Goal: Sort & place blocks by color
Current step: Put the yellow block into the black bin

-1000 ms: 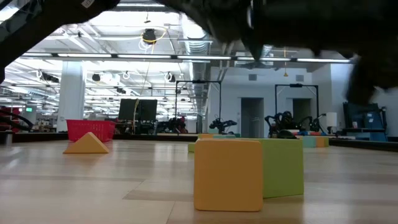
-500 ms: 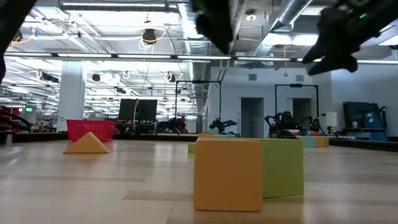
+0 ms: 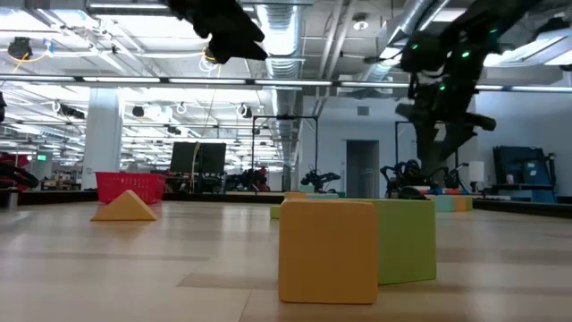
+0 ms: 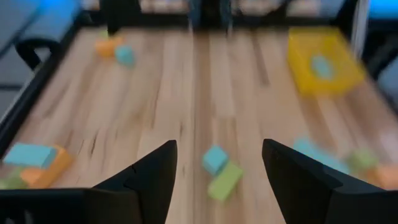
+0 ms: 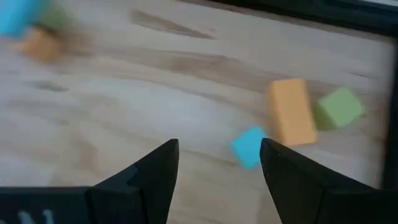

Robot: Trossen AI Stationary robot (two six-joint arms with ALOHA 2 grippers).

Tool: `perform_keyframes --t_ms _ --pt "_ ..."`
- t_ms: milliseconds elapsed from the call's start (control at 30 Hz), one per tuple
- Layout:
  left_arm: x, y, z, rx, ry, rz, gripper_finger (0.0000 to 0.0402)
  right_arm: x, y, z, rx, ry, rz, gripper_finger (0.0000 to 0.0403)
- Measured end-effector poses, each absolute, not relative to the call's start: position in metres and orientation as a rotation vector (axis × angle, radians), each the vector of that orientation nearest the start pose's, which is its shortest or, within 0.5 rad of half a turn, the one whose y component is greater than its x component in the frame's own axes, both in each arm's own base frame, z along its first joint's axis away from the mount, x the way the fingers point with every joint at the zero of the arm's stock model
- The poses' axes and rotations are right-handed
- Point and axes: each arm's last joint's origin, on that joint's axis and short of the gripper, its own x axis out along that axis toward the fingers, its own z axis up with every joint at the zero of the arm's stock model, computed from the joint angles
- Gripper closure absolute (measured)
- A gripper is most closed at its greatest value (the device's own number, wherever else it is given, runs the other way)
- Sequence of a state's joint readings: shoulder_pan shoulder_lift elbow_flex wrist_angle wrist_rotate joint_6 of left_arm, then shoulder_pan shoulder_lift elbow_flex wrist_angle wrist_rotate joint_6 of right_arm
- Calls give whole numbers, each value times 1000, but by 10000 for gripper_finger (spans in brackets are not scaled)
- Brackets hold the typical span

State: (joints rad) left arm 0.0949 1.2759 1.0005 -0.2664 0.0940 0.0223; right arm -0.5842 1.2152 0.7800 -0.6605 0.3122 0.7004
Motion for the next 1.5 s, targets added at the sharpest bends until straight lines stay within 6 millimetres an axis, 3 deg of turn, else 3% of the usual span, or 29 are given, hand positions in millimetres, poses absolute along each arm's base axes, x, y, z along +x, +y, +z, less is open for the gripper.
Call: perform_keyframes --t_ms 167,300,567,800,1000,1100,1300,1500 --pt "267 38 285 -87 392 65 177 186 -169 210 711 934 -1215 154" --pt "267 45 280 -155 414 107 177 190 -201 205 657 1119 -1187 154" --pt "267 49 279 -189 414 174 177 178 -238 170 712 1368 -1077 154" --pt "267 49 279 -212 410 207 177 168 -246 159 719 1446 -1042 154" --pt "267 51 278 -223 408 254 177 172 -248 154 730 1441 -964 160" --pt "267 51 278 -251 405 261 177 174 -247 150 766 1439 -922 186" --pt "263 51 278 -259 431 275 177 175 -246 153 786 1403 -836 290" --pt "260 50 271 -299 392 278 177 179 -243 181 719 1248 -819 290"
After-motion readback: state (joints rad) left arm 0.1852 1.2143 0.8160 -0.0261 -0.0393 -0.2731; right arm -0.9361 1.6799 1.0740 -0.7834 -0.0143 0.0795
